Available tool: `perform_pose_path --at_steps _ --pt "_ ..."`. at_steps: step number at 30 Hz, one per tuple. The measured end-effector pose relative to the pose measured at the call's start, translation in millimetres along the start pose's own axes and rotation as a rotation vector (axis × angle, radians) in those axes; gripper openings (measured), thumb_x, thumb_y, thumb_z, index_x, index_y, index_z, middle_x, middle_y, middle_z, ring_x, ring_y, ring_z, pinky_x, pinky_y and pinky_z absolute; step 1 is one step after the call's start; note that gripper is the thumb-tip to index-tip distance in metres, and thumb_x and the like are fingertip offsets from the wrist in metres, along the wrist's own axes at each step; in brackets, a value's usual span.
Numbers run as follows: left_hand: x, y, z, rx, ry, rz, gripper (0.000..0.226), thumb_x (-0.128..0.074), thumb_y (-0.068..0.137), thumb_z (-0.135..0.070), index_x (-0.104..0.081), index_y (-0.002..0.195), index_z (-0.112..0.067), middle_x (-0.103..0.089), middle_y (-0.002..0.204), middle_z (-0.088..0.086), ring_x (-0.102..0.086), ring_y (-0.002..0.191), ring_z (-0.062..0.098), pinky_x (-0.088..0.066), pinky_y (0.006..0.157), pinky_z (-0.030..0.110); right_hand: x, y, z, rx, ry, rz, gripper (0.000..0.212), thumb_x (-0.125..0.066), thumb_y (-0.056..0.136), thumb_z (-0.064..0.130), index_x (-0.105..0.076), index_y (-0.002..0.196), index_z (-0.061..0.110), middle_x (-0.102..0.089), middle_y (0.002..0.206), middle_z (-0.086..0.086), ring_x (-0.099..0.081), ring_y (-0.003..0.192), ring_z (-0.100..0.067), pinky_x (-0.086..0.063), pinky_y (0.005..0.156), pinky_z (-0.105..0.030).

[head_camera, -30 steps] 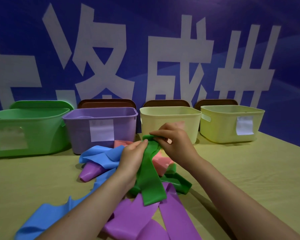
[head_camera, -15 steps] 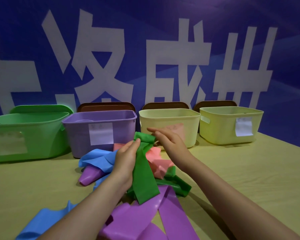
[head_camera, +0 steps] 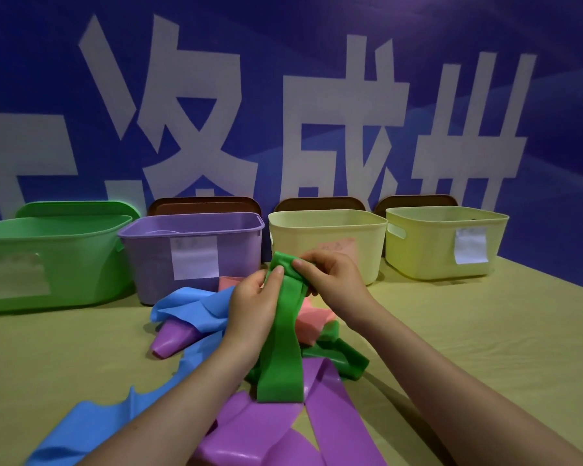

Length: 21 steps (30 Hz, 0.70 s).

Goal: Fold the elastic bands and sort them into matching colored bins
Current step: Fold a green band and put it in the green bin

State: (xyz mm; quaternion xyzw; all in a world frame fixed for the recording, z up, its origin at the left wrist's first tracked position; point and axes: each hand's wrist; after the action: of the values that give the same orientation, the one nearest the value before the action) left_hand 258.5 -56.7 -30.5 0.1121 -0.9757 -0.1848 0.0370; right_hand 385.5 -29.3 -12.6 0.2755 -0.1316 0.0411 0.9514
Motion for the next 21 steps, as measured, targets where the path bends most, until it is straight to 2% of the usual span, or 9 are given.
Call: perform_pose_path --at_steps 3,8,12,15,18,21 --pt "-1.1 -3.1 -4.4 0.028 -0.099 0.026 0.024 -0.053 0.096 -0.030 -0.068 0.082 -0.018 -0.067 0.068 0.000 -0.060 0.062 0.010 -0.047 0.058 0.022 1.9 1.3 0.7 0.044 -0.049 0.002 0.014 -0.059 0.094 0.013 -0.070 0.095 0.006 -0.065 0.072 -0.011 -0.057 0.055 -0.007 -0.047 0.054 -0.020" --pt "2.2 -0.2 -2.6 0.045 -0.141 0.026 0.025 -0.051 0.097 -0.023 -0.069 0.082 -0.020 -0.071 0.075 0.004 -0.065 0.077 0.021 -0.051 0.075 0.034 2.5 -1.2 0.1 0.154 -0.176 0.039 0.015 -0.060 0.093 0.013 -0.073 0.096 0.008 -0.069 0.073 -0.009 -0.058 0.052 -0.009 -0.050 0.057 -0.023" --pt "4.0 1.6 -1.0 -0.008 -0.101 0.026 0.026 -0.050 0.098 -0.021 -0.069 0.080 -0.019 -0.071 0.077 0.011 -0.063 0.075 0.024 -0.050 0.073 0.036 2.5 -1.1 0.8 0.202 -0.216 0.025 0.014 -0.061 0.093 0.013 -0.073 0.097 0.009 -0.069 0.071 -0.004 -0.058 0.052 -0.008 -0.051 0.058 -0.024" --pt "2.9 0.7 0.5 -0.023 -0.113 -0.012 0.024 -0.053 0.096 -0.024 -0.069 0.079 -0.019 -0.070 0.071 0.003 -0.063 0.068 0.014 -0.049 0.065 0.025 -1.5 -1.4 -1.6 0.192 -0.191 -0.020 0.013 -0.060 0.093 0.014 -0.072 0.096 0.009 -0.069 0.074 -0.008 -0.060 0.055 -0.011 -0.054 0.060 -0.029" --pt "-0.2 -0.4 -0.9 0.073 -0.259 0.007 0.018 -0.054 0.095 -0.024 -0.070 0.089 -0.016 -0.072 0.070 -0.003 -0.065 0.063 0.006 -0.050 0.059 0.016 -6.2 -1.3 -6.0 0.157 -0.147 -0.078 0.012 -0.061 0.092 0.014 -0.072 0.095 0.010 -0.070 0.080 -0.009 -0.065 0.069 -0.018 -0.056 0.067 -0.038" --pt "-0.9 1.3 -3.2 0.270 -0.433 0.101 0.027 -0.057 0.092 -0.034 -0.071 0.100 -0.012 -0.074 0.089 0.008 -0.069 0.076 0.016 -0.053 0.070 0.026 -4.7 -0.2 -4.4 0.128 -0.098 -0.128 0.012 -0.060 0.093 0.012 -0.072 0.093 0.011 -0.070 0.081 -0.007 -0.065 0.072 -0.018 -0.056 0.067 -0.037"
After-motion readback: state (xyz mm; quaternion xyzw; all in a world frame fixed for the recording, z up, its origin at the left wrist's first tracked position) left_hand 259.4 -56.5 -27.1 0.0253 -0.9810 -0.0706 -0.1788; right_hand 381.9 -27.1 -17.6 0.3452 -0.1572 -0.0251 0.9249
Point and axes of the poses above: each hand's wrist, its own y-axis towards the middle knuckle, its own x-axis out of the back of the hand, z = x × y
